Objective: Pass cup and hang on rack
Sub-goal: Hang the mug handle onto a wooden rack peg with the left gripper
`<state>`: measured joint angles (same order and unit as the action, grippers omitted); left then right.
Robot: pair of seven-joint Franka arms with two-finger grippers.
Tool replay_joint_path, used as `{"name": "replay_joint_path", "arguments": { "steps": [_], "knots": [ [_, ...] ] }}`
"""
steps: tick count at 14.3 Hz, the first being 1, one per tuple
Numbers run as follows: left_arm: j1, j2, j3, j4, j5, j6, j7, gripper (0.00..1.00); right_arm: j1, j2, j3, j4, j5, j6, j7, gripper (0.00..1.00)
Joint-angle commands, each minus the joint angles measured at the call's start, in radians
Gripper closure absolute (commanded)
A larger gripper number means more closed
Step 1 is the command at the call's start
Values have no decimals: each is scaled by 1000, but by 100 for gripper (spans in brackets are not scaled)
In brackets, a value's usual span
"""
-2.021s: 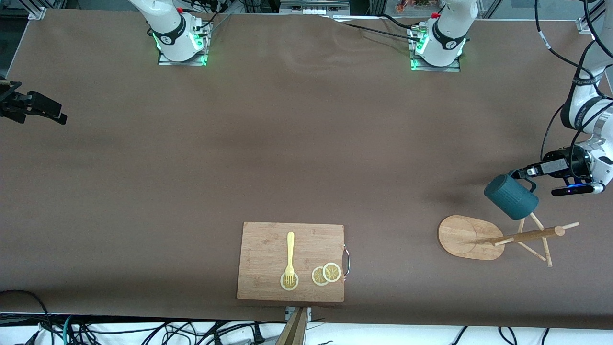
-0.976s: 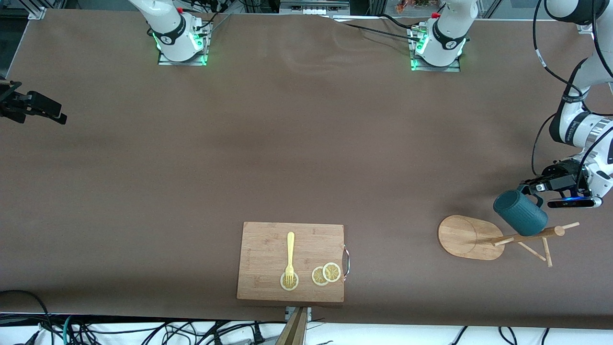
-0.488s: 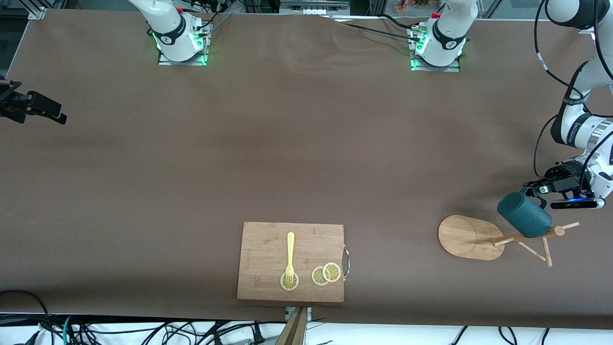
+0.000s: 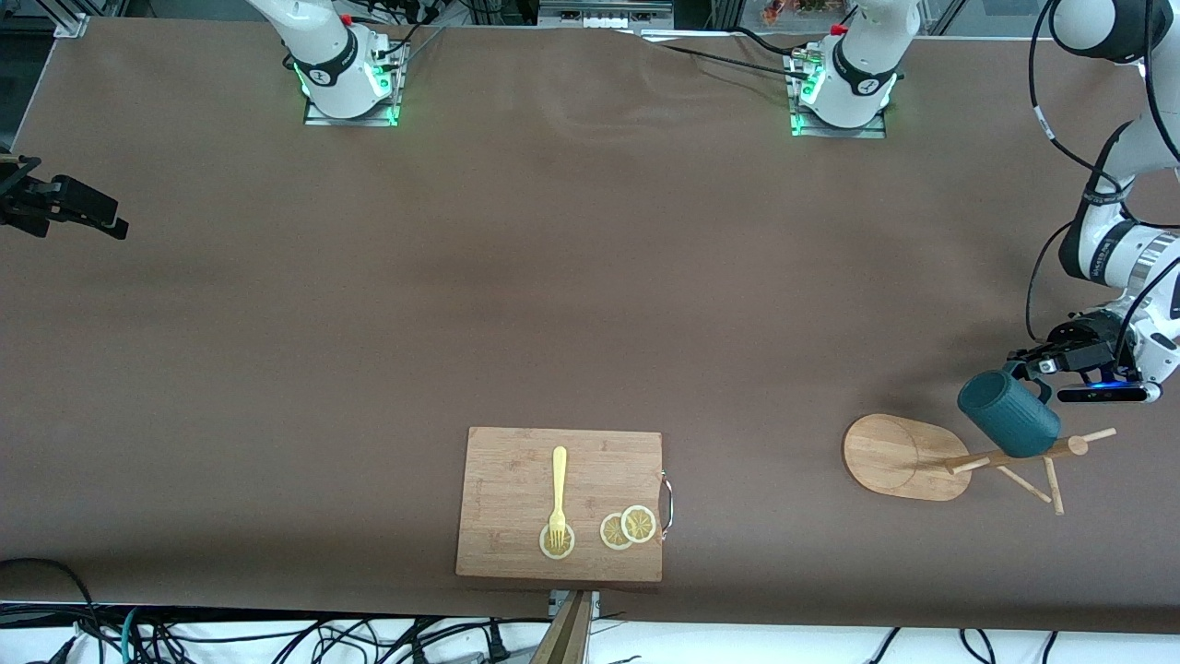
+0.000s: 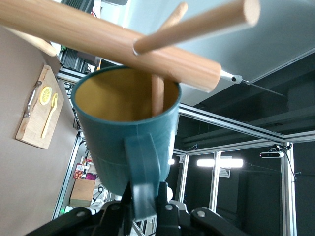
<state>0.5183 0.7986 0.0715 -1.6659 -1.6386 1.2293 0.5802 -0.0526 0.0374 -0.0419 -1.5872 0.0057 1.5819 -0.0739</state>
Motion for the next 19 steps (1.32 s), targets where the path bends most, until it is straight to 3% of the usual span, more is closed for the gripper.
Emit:
{"name": "replay_joint_path", "arguments": {
  "steps": [1, 2, 6, 14, 19],
  "knots": [
    [11, 33, -1, 40, -12, -22, 0, 27, -4, 6, 4, 19, -9, -11, 13, 0],
    [9, 31, 1, 40, -6, -22, 18, 0, -4, 6, 4, 19, -9, -11, 13, 0],
    [11, 19, 4, 43, 71, -20, 46, 0, -4, 6, 2, 19, -10, -11, 13, 0],
    [22, -27, 13, 95, 405, -31, 64, 0, -4, 6, 4, 19, -9, -11, 13, 0],
    [17, -150, 10, 118, 653, -70, 66, 0, -4, 6, 4, 19, -9, -11, 13, 0]
  ]
}}
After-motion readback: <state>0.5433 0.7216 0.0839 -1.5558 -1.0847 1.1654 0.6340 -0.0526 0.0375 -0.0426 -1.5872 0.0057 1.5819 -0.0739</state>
